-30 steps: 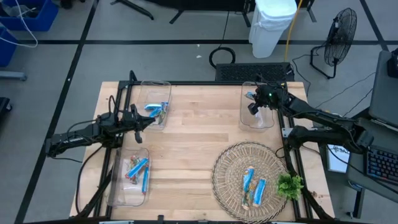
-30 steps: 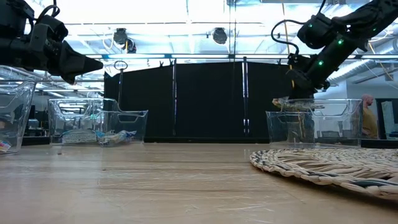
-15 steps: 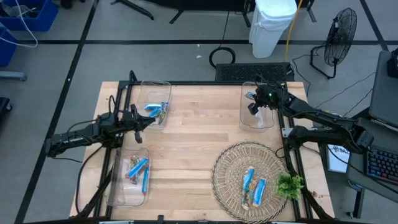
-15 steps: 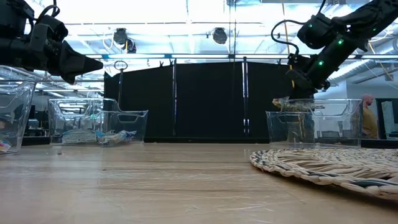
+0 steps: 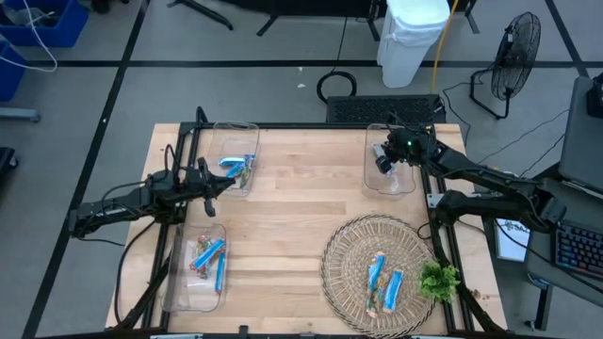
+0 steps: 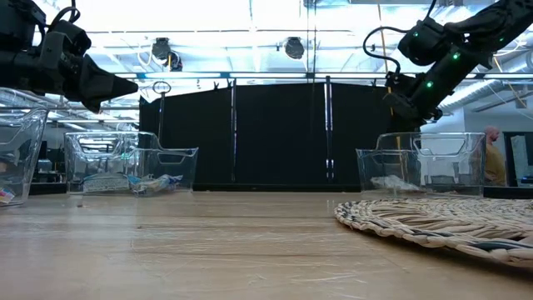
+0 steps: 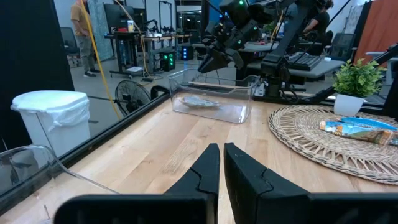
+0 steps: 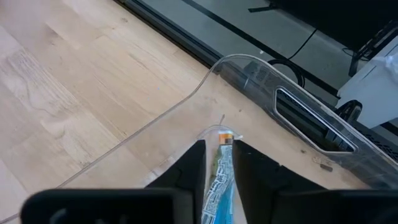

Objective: Pick and place Granola Bars by type
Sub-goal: Put the yellow granola bar into the top right transparent bin

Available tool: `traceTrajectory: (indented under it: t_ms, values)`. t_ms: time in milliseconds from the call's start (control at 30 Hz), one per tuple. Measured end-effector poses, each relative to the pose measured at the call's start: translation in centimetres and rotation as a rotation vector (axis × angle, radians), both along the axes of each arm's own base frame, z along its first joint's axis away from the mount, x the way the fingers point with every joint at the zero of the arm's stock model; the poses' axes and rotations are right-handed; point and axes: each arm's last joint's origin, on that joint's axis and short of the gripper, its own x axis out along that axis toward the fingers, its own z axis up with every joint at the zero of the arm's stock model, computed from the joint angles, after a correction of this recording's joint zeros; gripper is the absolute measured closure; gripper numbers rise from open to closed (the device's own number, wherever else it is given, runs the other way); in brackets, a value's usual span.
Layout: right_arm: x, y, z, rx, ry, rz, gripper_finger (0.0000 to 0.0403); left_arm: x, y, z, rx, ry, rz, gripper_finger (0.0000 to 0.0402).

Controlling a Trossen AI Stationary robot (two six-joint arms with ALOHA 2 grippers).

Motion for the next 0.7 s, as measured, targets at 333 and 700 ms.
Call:
traceTrajectory:
  t_ms: [333,700]
  values:
    - [1.4,1.8,2.0,0.092,-0.306,0.407,0.031,0.0,0.0,0.0,0.0,0.0,0.0,0.0371]
    - [4.0,13.4,5.2,0.315,-0.579,1.278,0.0325,0.0,0.0,0.0,0.0,0.0,0.0,0.0371]
